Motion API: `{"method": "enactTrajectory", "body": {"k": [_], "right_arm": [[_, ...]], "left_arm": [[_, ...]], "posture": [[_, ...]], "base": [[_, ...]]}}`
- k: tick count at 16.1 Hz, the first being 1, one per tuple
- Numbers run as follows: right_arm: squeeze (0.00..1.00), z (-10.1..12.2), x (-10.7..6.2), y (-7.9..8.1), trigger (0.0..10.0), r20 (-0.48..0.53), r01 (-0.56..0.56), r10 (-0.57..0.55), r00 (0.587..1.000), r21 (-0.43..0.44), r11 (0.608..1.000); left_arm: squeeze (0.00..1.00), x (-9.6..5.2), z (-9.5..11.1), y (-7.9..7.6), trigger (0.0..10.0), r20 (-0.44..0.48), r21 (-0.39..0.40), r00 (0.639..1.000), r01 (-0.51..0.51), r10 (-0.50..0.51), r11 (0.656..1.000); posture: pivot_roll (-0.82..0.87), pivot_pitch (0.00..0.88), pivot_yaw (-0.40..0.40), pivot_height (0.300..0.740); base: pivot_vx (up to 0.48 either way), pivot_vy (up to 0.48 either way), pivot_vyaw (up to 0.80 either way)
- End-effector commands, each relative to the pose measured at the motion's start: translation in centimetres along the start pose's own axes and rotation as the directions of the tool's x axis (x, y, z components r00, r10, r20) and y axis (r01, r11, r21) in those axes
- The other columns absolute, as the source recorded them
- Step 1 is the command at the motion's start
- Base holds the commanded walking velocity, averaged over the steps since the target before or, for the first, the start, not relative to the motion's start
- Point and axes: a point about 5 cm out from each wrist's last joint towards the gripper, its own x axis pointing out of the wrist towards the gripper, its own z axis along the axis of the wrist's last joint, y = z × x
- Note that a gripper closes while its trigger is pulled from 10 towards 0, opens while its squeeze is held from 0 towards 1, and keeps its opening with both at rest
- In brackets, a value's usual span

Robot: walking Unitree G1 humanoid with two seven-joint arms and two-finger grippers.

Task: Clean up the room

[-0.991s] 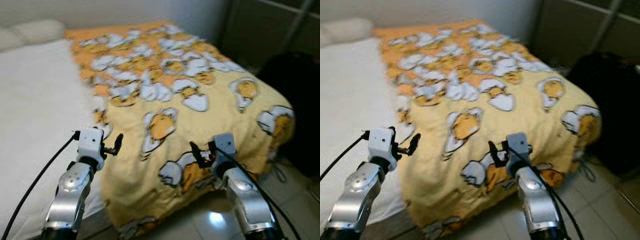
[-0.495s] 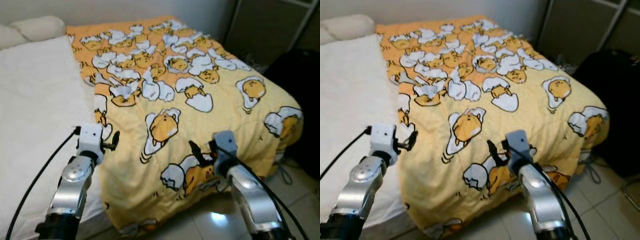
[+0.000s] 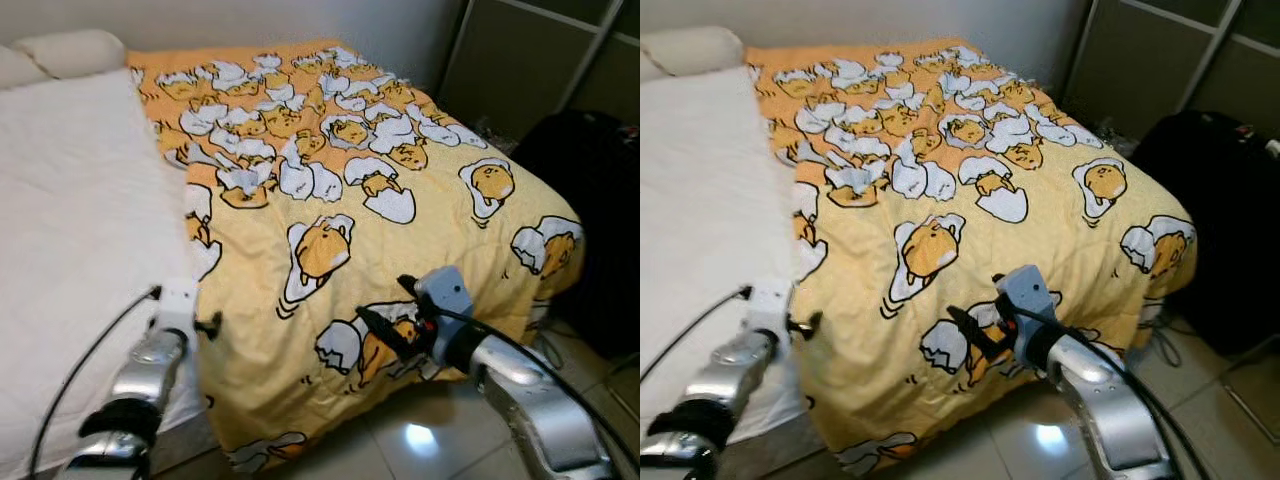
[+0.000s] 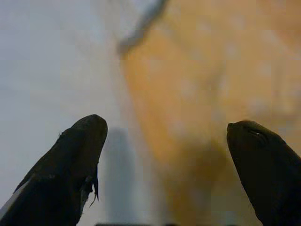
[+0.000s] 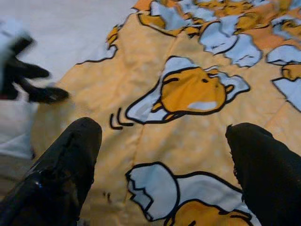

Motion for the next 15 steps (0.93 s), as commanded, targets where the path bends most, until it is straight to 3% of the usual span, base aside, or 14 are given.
{"method": "enactTrajectory", "body": {"k": [1,3,5,6,7,11,15], "right_arm": [[0.0,0.3,-0.5,0.3,10.0,-0.005,-0.041,0.041,0.999,0.01,0.999],[0.0,0.3,-1.8,1.7,10.0,-0.057,-0.183,0.184,0.981,0.015,0.983],[0.0,0.1,-2.5,2.0,10.0,-0.095,-0.249,0.25,0.964,0.024,0.968],[0.0,0.1,-2.8,1.9,10.0,-0.11,-0.275,0.277,0.955,0.029,0.961],[0.0,0.2,-3.0,1.7,10.0,-0.124,-0.29,0.291,0.949,0.027,0.957],[0.0,0.4,-3.1,0.9,10.0,-0.148,-0.29,0.29,0.945,0.02,0.957],[0.0,0.1,-2.8,1.0,10.0,-0.159,-0.284,0.283,0.946,0.02,0.959]], "left_arm": [[0.22,0.3,0.0,-0.3,10.0,-0.013,0.009,1.0,-0.004,0.004,1.0],[0.22,0.3,-1.7,-0.1,10.0,-0.084,0.004,0.995,-0.046,0.046,0.999],[0.17,0.2,-2.3,0.0,3.1,-0.108,0.011,0.992,-0.057,0.058,0.998],[0.15,0.2,-2.3,0.1,0.6,-0.109,0.007,0.992,-0.06,0.06,0.998],[0.14,0.2,-2.3,0.2,0.0,-0.104,-0.002,0.993,-0.064,0.064,0.998],[0.09,0.4,-1.5,0.2,0.0,-0.061,-0.036,0.997,-0.052,0.049,0.998],[0.05,0.6,-1.3,-0.7,0.0,-0.045,-0.014,0.999,-0.018,0.018,1.0]], "posture": [[-0.16,0.0,-0.058,0.74],[-0.17,0.0,-0.069,0.74],[-0.17,0.0,-0.074,0.74],[-0.17,0.0,-0.073,0.74],[-0.17,0.0,-0.072,0.74],[-0.16,0.0,-0.069,0.74],[-0.16,0.0,-0.06,0.74]], "base": [[0.0,0.0,0.0],[0.0,0.0,0.0],[0.0,0.0,0.0],[0.0,0.0,0.0],[0.0,0.0,0.0],[0.0,0.0,0.0],[0.0,0.0,0.0]]}}
